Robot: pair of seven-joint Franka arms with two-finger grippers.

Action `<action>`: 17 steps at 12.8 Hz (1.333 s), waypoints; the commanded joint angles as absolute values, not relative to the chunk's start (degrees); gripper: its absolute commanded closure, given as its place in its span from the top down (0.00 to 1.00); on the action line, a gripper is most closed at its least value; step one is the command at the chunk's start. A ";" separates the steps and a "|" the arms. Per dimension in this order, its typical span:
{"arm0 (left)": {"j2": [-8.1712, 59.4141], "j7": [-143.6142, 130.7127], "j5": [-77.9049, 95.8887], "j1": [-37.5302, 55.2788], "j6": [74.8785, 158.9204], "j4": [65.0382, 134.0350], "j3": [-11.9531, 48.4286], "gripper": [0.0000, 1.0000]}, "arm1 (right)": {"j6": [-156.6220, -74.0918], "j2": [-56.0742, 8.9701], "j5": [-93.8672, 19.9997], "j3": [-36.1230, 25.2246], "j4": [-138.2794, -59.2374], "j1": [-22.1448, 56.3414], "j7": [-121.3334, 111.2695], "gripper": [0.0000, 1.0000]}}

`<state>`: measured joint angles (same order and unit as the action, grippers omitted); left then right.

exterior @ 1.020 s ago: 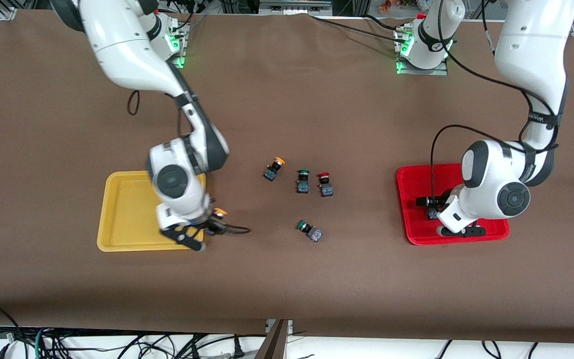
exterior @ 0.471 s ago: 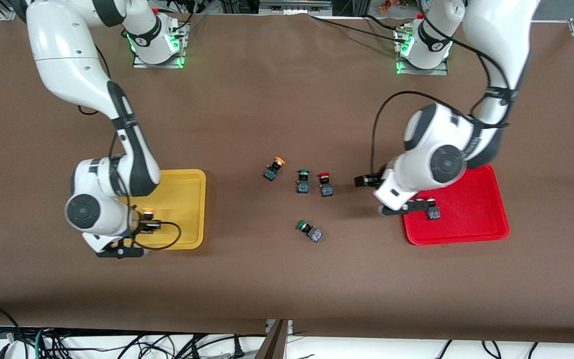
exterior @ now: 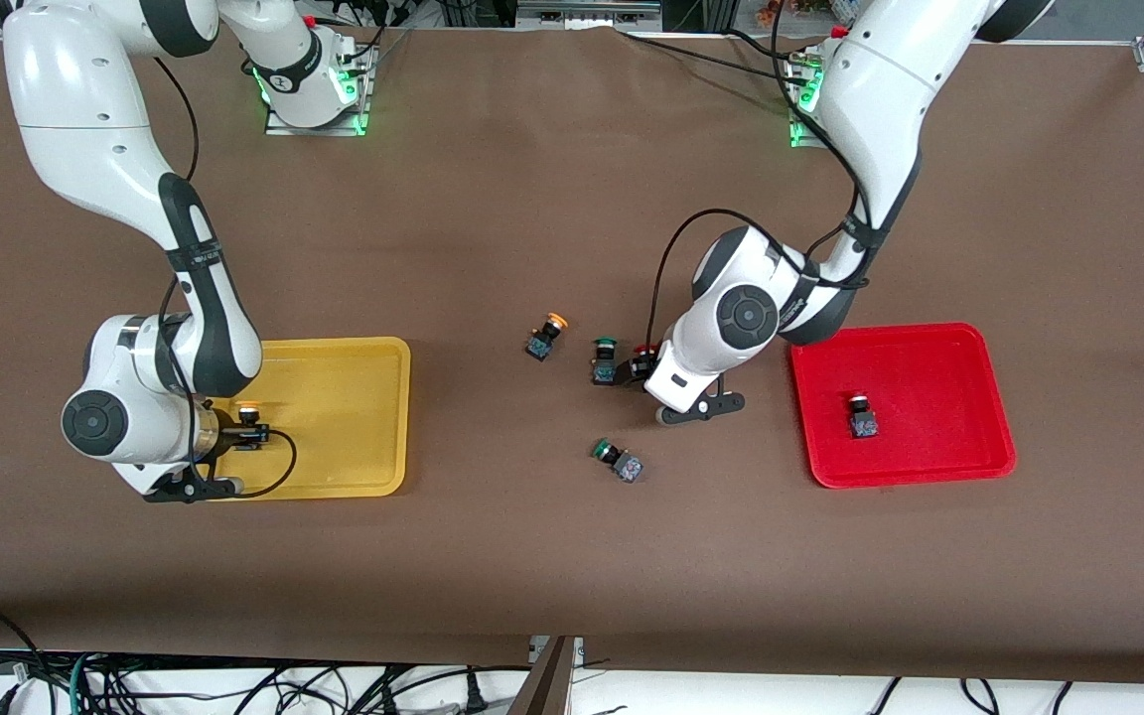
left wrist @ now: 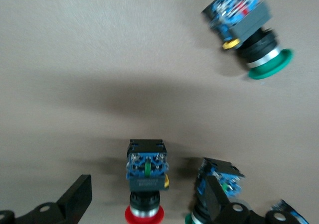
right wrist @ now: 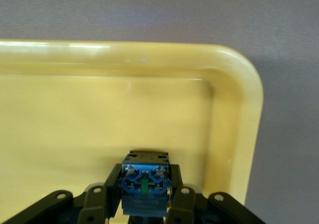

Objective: Place red and yellow buttons in trays
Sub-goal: 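Place the yellow button with the right gripper while the left gripper grasps red, then place the red button with the left gripper while the right gripper grasps yellow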

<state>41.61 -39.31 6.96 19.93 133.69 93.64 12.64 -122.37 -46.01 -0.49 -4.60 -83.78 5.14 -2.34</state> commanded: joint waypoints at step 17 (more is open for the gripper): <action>28.48 -15.34 3.08 3.90 92.12 86.75 11.16 0.00 | -128.66 -44.20 -2.46 3.43 -85.43 35.41 63.78 1.00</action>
<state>30.37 -22.89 3.75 9.30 94.96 86.47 10.48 -126.91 -43.56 -2.36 4.06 -85.07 33.28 60.02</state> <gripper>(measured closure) 0.595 0.000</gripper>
